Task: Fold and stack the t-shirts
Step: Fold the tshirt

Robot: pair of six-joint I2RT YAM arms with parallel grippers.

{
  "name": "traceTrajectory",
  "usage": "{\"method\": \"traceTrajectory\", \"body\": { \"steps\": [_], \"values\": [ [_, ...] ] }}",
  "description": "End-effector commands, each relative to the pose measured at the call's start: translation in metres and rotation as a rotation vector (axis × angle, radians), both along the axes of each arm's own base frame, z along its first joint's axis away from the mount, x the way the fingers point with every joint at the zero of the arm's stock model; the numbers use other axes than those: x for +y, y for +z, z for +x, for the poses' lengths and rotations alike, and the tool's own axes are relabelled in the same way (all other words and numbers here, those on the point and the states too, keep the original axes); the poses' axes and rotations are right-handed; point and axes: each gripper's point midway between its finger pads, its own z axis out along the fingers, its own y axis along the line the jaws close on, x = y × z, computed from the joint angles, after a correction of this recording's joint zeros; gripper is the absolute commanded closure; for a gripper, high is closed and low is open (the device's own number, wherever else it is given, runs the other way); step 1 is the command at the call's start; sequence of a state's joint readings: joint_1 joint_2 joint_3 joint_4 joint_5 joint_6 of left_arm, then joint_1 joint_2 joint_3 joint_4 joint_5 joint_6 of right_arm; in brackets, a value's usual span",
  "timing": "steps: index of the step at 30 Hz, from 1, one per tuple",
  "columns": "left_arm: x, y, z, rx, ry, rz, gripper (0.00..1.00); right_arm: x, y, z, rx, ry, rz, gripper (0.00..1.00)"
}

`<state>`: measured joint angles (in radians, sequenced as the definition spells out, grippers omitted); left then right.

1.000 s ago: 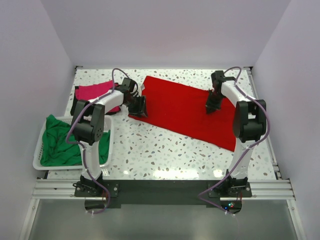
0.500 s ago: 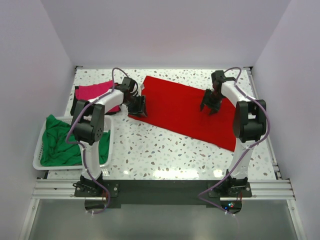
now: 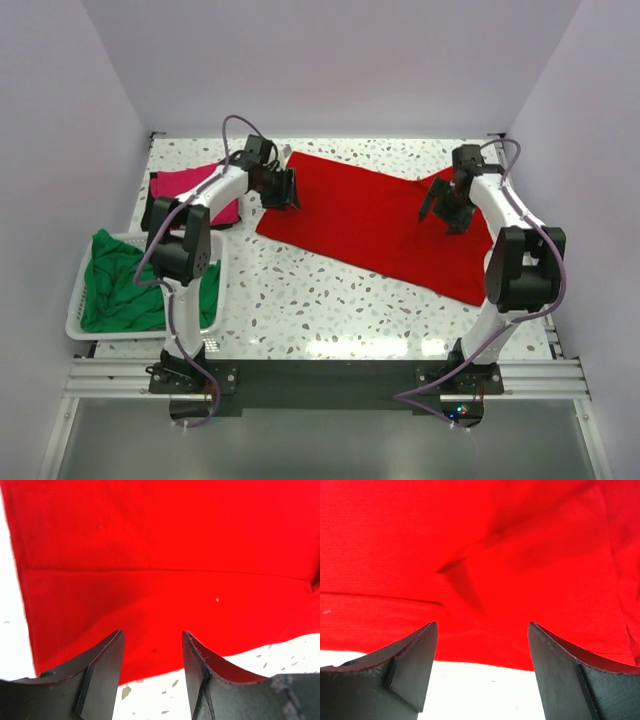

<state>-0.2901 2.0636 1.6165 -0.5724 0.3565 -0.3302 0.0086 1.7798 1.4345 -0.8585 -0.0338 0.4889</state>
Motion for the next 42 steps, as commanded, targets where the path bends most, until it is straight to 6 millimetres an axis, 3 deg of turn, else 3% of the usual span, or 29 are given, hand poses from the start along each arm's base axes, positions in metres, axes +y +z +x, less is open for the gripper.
{"method": "traceTrajectory", "body": {
  "steps": [1, 8, 10, 18, 26, 34, 38, 41, 42],
  "values": [
    [-0.008, -0.019, 0.009, 0.026, -0.013, -0.041, 0.46, -0.017, -0.022, -0.010, 0.037, -0.047, -0.021, 0.24],
    [0.003, -0.048, -0.004, 0.060, -0.013, 0.017, 0.46, -0.023, -0.064, -0.037, 0.144, -0.083, -0.021, 0.24],
    [0.006, -0.049, -0.008, 0.053, -0.010, 0.026, 0.46, -0.024, -0.072, -0.044, 0.167, -0.084, -0.021, 0.24],
    [0.027, -0.068, -0.051, 0.113, -0.003, 0.098, 0.46, -0.027, -0.095, -0.085, 0.299, -0.082, -0.052, 0.24],
    [0.045, -0.072, -0.099, 0.198, -0.013, 0.139, 0.46, -0.026, -0.094, -0.138, 0.397, -0.103, -0.058, 0.24],
    [0.049, -0.069, -0.148, 0.257, -0.054, 0.136, 0.46, -0.025, -0.085, -0.188, 0.447, -0.129, -0.068, 0.24],
    [0.045, -0.052, -0.156, 0.228, -0.066, 0.112, 0.46, -0.022, -0.072, -0.190, 0.414, -0.136, -0.051, 0.24],
    [0.039, -0.034, -0.146, 0.198, -0.062, 0.085, 0.46, -0.023, -0.052, -0.173, 0.351, -0.141, -0.047, 0.23],
    [0.035, -0.021, -0.133, 0.162, -0.058, 0.069, 0.46, -0.024, -0.046, -0.166, 0.333, -0.143, -0.048, 0.23]
  ]
}}
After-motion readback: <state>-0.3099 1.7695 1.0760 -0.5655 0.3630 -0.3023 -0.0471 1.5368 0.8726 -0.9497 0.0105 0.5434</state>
